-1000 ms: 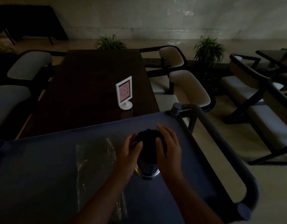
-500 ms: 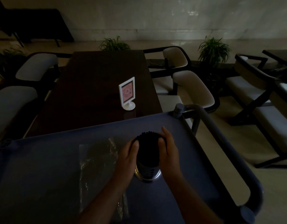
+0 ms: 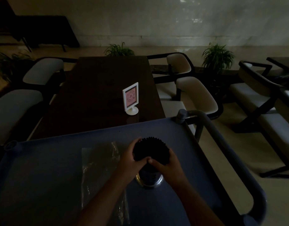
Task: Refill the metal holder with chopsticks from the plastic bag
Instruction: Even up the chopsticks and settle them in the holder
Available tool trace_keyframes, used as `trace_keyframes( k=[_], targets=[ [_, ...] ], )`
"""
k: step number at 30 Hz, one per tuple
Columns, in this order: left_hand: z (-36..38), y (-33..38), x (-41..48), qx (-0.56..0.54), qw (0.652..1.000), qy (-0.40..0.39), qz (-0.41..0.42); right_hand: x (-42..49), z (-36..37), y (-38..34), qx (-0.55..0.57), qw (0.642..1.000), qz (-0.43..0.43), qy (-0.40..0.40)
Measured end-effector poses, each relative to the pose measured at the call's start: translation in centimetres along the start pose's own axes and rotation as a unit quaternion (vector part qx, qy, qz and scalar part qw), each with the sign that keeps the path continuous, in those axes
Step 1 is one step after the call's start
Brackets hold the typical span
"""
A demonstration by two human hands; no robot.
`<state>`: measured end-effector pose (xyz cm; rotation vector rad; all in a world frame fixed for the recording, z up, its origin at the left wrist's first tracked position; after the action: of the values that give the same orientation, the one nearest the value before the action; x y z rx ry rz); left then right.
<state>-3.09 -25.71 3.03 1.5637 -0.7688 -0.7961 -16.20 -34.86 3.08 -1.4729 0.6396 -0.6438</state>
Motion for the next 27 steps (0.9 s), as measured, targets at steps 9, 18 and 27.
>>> trace_keyframes(
  k=[9, 18, 27],
  targets=[
    [-0.4, 0.5, 0.3, -0.042, 0.999, -0.010, 0.006, 1.9, -0.4, -0.6, -0.029, 0.999, 0.014, -0.013],
    [-0.7, 1.7, 0.3, 0.043, 0.997, 0.057, 0.041, 2.5, -0.4, -0.5, -0.002, 1.000, 0.003, -0.010],
    [-0.4, 1.6, 0.4, 0.041, 0.996, 0.061, 0.054, 2.4, -0.2, -0.3, 0.050, 0.998, -0.003, -0.045]
  ],
)
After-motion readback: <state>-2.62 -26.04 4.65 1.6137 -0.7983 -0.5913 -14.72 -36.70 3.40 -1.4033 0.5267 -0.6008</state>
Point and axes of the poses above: each hand's wrist, its own x-axis towards the middle knuckle, its own z-axis out of the palm, y = z × x, the point moved 7 cm from there along x, towards the middle knuckle, and after that the axes turned 2 degrees about -y, right-handed, at the moved point
